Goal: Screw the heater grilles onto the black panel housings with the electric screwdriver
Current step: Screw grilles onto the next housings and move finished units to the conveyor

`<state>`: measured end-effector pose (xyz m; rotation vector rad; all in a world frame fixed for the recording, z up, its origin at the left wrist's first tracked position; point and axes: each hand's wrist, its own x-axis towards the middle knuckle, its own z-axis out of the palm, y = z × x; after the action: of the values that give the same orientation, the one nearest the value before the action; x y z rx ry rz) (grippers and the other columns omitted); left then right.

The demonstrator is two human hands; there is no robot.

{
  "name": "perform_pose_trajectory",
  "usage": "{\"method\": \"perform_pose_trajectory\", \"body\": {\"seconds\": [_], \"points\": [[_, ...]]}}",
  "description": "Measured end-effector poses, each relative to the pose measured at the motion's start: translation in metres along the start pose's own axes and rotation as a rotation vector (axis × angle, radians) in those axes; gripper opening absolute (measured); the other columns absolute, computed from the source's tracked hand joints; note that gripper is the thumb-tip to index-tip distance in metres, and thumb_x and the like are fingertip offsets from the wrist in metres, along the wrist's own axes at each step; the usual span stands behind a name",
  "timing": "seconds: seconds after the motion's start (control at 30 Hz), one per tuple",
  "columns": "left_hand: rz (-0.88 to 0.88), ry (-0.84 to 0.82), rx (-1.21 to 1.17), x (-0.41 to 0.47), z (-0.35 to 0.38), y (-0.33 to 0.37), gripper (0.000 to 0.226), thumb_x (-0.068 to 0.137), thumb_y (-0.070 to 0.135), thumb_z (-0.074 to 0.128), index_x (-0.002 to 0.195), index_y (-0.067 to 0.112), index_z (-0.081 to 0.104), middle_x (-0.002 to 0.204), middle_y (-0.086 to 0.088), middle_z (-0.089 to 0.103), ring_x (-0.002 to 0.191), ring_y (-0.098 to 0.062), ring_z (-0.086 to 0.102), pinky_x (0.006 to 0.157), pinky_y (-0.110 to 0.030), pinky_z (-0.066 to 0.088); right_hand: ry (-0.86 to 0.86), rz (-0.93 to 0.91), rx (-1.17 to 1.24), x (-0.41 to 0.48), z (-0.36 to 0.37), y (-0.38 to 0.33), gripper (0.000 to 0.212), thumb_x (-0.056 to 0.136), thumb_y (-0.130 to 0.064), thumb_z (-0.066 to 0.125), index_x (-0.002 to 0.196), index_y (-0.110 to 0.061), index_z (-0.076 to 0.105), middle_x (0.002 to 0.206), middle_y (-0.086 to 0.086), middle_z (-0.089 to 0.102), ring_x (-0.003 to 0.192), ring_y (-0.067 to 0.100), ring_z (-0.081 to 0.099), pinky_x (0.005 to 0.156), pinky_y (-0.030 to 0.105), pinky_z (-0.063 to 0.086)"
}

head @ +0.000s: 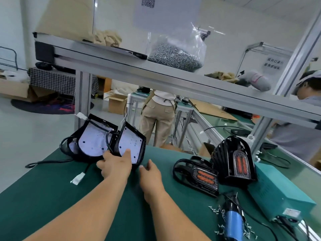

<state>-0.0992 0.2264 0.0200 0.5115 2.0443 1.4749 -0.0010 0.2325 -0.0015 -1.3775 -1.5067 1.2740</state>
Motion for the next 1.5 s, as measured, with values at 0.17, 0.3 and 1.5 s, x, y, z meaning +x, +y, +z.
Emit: {"method": "perform_pose_trajectory", "body": {"seconds": [0.17,0.3,1.5], "points": [[0.016,0.018,0.055,0.007,0.001,-0.003,0.065,0.096,0.032,0.055,0.151,0.018,0.023,0.143,-0.019,0.027,0.089,-0.038,0.047,0.076,-0.043,0.043,0.012,0.0,-0.024,0.01,0.004,0.0,0.063,0.104,-0.025,0.045,0.158,-0.013,0.017,0.164,0.002,0.021,0.149,0.017,0.024,0.112,0.023,0.022],[-0.001,-0.013,0.044,0.003,-0.005,0.003,0.057,0.097,0.024,0.045,0.148,0.011,0.025,0.141,-0.021,0.03,0.087,-0.043,0.057,0.077,-0.046,0.053,0.013,-0.013,-0.015,0.006,0.002,-0.001,0.063,0.104,-0.029,0.046,0.158,-0.013,0.019,0.164,0.002,0.023,0.148,0.017,0.026,0.113,0.024,0.023],[0.234,-0.039,-0.206,-0.113,-0.066,-0.051,0.042,0.103,0.037,0.041,0.133,0.014,0.057,0.147,-0.013,0.044,0.131,-0.033,0.045,0.112,-0.048,0.038,0.341,-0.217,0.575,-0.133,-0.069,0.024,0.029,0.099,0.002,0.046,0.094,-0.008,0.072,0.077,-0.01,0.07,0.07,0.012,0.056,0.066,0.013,0.048]]}}
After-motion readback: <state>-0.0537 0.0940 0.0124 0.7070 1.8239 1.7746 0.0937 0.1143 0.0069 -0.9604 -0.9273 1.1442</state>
